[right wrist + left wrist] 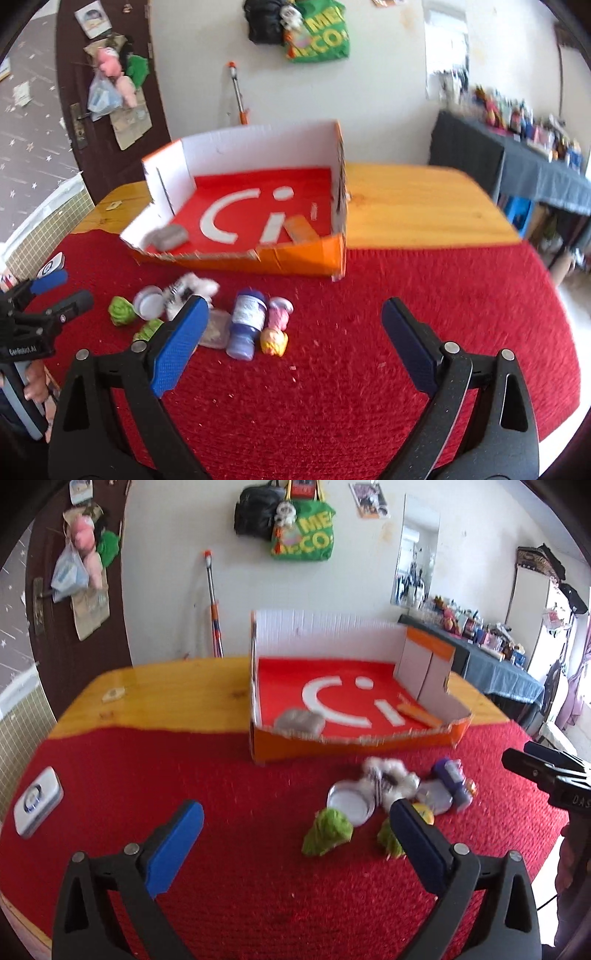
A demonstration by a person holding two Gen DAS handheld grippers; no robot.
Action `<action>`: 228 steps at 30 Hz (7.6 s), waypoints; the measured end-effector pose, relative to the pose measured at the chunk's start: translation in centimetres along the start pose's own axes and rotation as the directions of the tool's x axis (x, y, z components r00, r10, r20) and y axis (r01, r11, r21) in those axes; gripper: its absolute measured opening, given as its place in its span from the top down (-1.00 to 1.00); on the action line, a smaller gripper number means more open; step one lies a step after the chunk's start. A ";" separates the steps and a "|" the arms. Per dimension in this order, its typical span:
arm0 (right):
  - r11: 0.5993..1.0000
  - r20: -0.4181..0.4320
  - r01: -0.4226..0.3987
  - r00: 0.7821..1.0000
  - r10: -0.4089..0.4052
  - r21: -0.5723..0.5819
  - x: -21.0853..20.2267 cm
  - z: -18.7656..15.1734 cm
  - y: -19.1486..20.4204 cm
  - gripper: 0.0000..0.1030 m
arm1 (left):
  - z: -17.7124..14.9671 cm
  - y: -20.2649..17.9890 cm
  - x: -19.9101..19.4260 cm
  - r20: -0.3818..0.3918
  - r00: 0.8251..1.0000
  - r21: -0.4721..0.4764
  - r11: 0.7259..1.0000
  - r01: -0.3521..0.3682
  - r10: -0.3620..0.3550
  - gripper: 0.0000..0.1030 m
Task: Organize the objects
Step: 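Lift both tools out of the box and back over the cloth, then move the left tool to the green plush toy while the right tool approaches the doll figurine, then close the left tool on the green plush while the right tool closes on the pink-and-yellow doll, then carry the green plush with the left tool into the box while the right tool carries the doll in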
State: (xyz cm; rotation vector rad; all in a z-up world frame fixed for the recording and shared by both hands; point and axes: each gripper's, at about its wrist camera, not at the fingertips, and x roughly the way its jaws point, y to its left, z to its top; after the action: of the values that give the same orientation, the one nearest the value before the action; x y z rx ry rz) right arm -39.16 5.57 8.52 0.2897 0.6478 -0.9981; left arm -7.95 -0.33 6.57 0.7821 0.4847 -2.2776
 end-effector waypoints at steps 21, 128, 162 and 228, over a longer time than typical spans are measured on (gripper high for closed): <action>0.999 -0.181 0.042 0.983 -0.043 -0.011 4.6 -2.2 -1.2 -0.87 | -1.4 0.4 4.2 -0.170 0.985 0.018 1.000 -0.019 0.022 -0.99; 0.987 -0.084 -0.143 0.987 0.136 -0.078 2.9 1.3 0.9 0.59 | 3.6 -1.8 2.5 -0.063 0.992 0.048 0.992 0.116 -0.113 0.36; 0.968 -0.205 -0.206 0.963 0.174 -0.143 12.9 6.5 3.4 0.59 | 9.1 -4.8 15.2 -0.321 0.925 0.080 0.967 0.243 -0.206 0.36; 0.962 -0.193 -0.162 0.974 0.120 -0.221 13.8 5.5 4.4 0.56 | 9.0 -5.0 15.2 -0.256 0.947 0.103 0.969 0.224 -0.192 0.06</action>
State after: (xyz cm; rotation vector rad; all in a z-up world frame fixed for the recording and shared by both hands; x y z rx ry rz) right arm -28.15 -4.33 3.95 0.2136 0.8882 -0.7544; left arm -24.06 -8.79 4.05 1.1343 0.5573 -2.4389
